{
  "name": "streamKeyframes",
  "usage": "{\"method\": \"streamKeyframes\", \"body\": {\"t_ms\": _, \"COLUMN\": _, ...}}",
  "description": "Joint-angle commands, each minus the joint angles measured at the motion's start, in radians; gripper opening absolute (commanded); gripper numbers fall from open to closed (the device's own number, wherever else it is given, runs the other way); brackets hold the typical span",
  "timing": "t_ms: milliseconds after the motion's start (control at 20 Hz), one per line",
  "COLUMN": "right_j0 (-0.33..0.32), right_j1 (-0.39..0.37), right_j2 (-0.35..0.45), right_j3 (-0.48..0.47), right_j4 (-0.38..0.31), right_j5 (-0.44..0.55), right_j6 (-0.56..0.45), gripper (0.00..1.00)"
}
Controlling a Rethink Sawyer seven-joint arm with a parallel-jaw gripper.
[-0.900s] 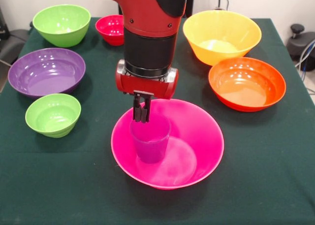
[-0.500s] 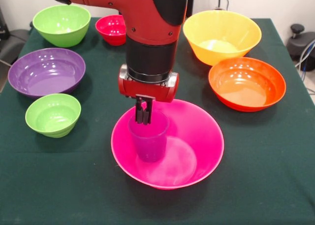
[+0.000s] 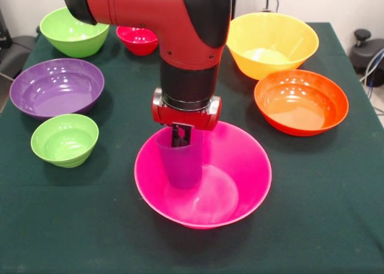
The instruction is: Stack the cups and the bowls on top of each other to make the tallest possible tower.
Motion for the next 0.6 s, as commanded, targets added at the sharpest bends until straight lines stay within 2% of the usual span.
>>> {"method": "streamKeyframes", "body": {"t_ms": 50, "right_j0": 0.024, "right_j1": 0.040, "right_j2": 0.073, "right_j3": 0.009, "right_j4": -0.060, "right_j5": -0.036, "right_j6": -0.065, "gripper": 0.00}}
{"method": "streamKeyframes", "body": {"t_ms": 600, "right_j0": 0.060, "right_j1": 0.053, "right_j2": 0.064, "right_j3": 0.027, "right_j4": -0.035, "right_j5": -0.079, "right_j6": 0.014, "gripper": 0.00}}
